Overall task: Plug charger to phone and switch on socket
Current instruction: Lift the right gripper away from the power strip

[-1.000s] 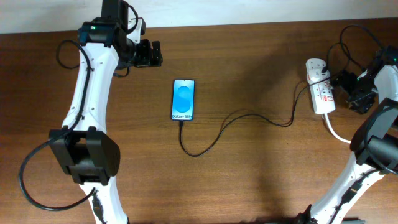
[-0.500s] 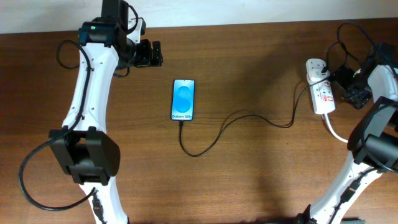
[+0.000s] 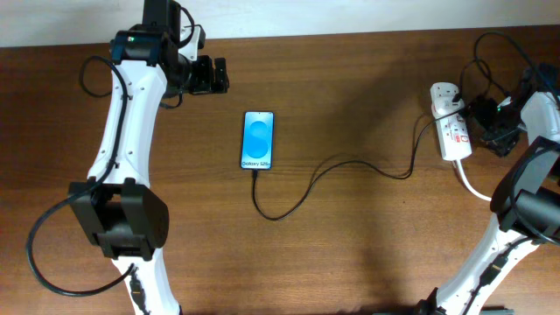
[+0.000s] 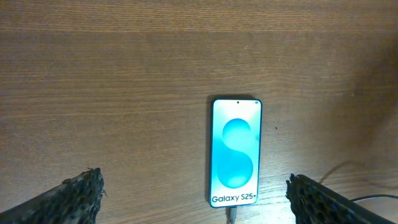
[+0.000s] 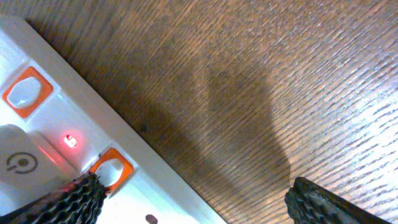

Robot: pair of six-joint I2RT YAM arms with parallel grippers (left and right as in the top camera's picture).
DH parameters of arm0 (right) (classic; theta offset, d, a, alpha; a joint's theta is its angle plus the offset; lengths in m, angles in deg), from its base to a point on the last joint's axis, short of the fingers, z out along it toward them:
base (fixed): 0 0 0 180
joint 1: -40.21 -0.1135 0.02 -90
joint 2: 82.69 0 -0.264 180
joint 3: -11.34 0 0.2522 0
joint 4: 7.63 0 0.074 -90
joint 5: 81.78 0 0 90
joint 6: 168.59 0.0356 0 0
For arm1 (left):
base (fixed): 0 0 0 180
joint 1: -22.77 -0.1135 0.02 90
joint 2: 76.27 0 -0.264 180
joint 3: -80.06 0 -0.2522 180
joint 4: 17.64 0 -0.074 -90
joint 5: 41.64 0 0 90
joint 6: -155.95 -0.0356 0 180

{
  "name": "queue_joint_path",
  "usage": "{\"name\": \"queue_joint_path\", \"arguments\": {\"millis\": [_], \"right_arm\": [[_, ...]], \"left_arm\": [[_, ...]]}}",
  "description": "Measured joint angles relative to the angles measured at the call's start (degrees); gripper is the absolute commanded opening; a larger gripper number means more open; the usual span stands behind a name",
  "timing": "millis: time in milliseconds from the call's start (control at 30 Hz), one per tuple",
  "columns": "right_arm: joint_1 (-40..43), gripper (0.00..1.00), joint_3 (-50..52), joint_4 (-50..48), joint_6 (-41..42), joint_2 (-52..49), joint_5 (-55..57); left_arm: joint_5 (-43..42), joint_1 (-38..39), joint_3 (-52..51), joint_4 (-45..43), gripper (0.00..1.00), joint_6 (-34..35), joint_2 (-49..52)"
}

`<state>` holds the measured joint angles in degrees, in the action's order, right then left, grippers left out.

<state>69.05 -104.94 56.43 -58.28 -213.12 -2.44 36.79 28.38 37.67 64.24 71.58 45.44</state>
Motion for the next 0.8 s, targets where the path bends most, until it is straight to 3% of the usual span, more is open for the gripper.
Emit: {"name": "queue_joint_path", "arguments": {"millis": [233, 467, 633, 733, 800], "right_arm": [[0.11, 0.99, 2.36, 12.37, -0.92, 8.11, -1.46], [0.11, 0.98, 3.15, 24.68, -0.59, 32.09, -1.05], [-7.98, 0.98, 21.68, 21.59, 0.92, 62.31, -0.85], [-12.22, 0.98, 28.96, 20.52, 2.32, 74.99, -0.85], [-12.35, 0.98, 29.59, 24.76, 2.47, 78.88, -0.85]], "left_arm": [[-0.02, 0.00, 0.00, 0.02, 1.00, 0.00, 0.00], [-0.02, 0.00, 0.00, 0.04, 0.99, 0.00, 0.00], [-0.22, 0.02, 0.00, -0.04, 0.99, 0.00, 0.00], [-0.22, 0.02, 0.00, -0.02, 0.99, 0.00, 0.00], [-0.22, 0.02, 0.00, -0.02, 0.99, 0.00, 0.00]]}}
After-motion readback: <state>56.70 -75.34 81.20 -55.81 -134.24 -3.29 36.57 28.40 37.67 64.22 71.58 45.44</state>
